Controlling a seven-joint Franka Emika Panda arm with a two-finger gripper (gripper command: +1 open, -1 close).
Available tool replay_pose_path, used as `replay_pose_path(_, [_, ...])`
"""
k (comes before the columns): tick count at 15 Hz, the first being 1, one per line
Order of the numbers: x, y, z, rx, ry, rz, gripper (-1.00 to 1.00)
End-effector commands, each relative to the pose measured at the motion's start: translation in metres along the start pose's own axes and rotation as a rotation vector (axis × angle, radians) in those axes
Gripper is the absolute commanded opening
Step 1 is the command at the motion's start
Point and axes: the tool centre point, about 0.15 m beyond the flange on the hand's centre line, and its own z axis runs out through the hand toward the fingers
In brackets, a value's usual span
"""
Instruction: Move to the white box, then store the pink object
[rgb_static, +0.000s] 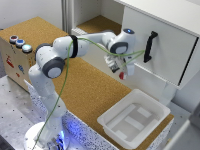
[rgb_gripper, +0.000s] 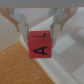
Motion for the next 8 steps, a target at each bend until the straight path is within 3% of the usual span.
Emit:
replay_pose_path(1, [0.039, 0.079, 0.067, 0.082, -0.013, 0.131, -1.00])
replay_pose_path(5, [0.053, 0.113, 0.113, 0.052, -0.029, 0.262, -1.00])
replay_pose_path(7, [0.050, 0.135, 0.129, 0.116, -0.030, 0.370, -1.00])
replay_pose_path(8, [0.048, 0.140, 0.132, 0.081, -0.013, 0.401, -1.00])
